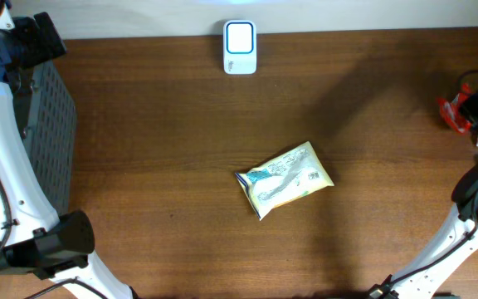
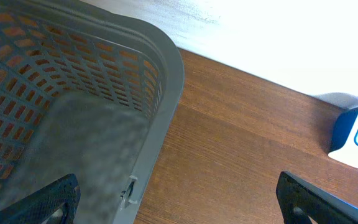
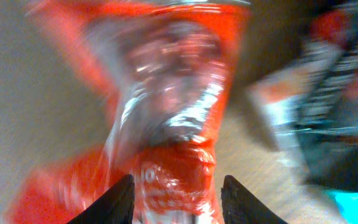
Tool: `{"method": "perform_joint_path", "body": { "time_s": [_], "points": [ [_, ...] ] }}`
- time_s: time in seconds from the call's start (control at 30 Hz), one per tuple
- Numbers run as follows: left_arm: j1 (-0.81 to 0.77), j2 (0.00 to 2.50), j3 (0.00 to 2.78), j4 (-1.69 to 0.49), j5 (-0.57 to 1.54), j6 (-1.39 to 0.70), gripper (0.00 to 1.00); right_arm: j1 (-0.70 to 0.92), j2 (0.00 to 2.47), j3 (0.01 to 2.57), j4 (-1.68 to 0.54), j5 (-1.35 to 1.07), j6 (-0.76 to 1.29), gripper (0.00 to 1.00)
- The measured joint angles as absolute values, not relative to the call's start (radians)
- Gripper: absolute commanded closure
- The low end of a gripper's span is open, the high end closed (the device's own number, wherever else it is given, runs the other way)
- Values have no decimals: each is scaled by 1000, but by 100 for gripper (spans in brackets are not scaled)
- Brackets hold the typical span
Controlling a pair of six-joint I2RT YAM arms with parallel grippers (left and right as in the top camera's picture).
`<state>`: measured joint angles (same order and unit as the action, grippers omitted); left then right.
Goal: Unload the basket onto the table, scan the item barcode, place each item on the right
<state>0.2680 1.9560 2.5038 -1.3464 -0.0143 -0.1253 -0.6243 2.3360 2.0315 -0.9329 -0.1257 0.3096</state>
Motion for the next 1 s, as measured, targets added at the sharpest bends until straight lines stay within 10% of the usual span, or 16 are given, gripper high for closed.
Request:
{"method": "perform_joint_path", "body": {
  "time_s": [0.37,0.73,1.0],
  "points": [
    [268,1956,2504,-1346,-14,-125,1,-471,2082,2033,-1169,-436,231,47],
    [268,1956,2504,-1346,-14,-125,1,-138,2007,1939,-1454,-432,96,1],
    [268,1956,2504,-1346,-14,-125,1,239,2010,1636,-1350,-337,41,1]
  ]
}}
